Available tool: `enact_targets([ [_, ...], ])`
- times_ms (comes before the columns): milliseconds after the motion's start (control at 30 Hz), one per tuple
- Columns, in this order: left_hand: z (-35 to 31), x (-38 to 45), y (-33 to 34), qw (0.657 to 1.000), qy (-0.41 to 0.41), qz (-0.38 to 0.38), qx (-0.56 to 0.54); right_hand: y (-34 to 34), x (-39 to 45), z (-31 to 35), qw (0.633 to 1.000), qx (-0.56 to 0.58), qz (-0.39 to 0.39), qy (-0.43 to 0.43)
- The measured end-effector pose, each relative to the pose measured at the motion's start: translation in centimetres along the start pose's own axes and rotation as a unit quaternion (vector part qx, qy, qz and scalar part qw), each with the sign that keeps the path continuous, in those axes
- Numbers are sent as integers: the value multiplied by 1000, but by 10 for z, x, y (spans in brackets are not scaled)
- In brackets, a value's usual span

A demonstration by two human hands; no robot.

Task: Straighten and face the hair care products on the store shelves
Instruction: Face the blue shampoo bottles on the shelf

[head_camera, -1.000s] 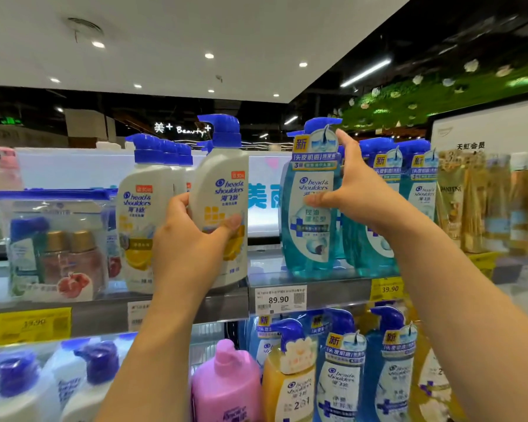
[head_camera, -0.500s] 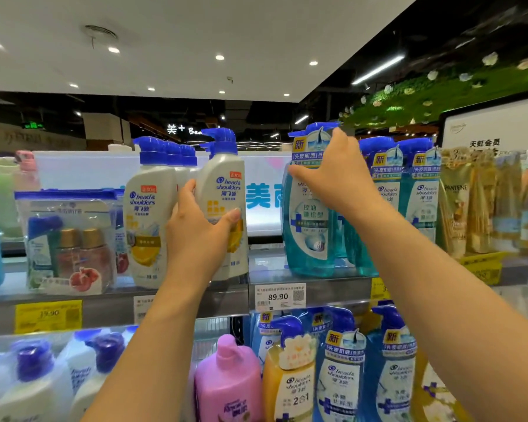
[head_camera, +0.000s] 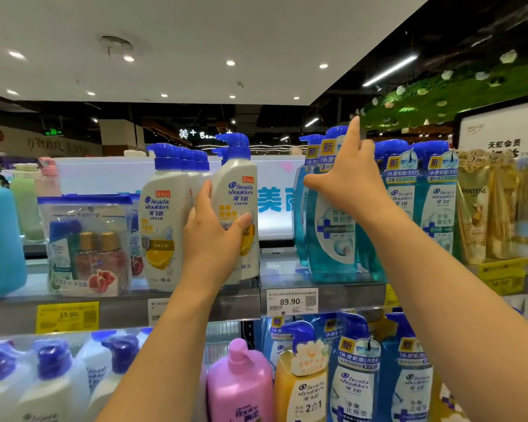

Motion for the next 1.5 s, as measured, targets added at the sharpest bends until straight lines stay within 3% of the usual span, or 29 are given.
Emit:
enact_targets([
  [333, 3, -5, 2, 999, 16, 33, 4, -16, -11, 13, 995, -99, 0, -29],
  [400, 7, -6, 0, 999, 15, 26, 17, -19, -24, 20, 992, -110, -46, -44],
  [500, 12, -8, -4, 999, -5, 21, 34, -22, -57, 40, 966, -81, -178, -167],
  [533, 12, -9, -4, 999, -7, 19, 50, -17, -67, 44, 961, -47, -186, -200],
  [567, 9, -12, -5, 997, -3, 15, 74, -7, -73, 45, 966, -8, -154, -210],
  [633, 2, -17, -6, 991, 19, 2, 131, 24, -78, 42, 986, 66, -10, -156],
  [733, -7, -27, -11, 982, 57, -21, 181, 72, -86, 35, 979, 85, 169, -76],
  [900, -8, -46, -23, 968, 95, -46, 227, 108, -92, 32, 958, 171, 225, -37],
  [1167, 1, -59, -23, 960, 97, -24, 260, 109, -106, 33, 953, 227, 198, -19],
  [1300, -1, -72, -21, 970, 88, -21, 226, 90, -116, 29, 939, 277, 203, -14],
  [1400, -14, -96, -21, 972, 159, -66, 160, 53, -132, 15, 923, 365, 117, -22],
  [1500, -18, -127, -2, 977, 201, -15, 77, 20, -164, -19, 920, 389, 33, 9],
])
Point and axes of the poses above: each hand's wrist, its own x-axis towards the middle knuckle, its own y-axis out of the palm, z = x × y, the point moved 5 cm from there along x, towards the middle knuckle, and after that the axes turned 4 degrees about z, right-handed, at the moved point
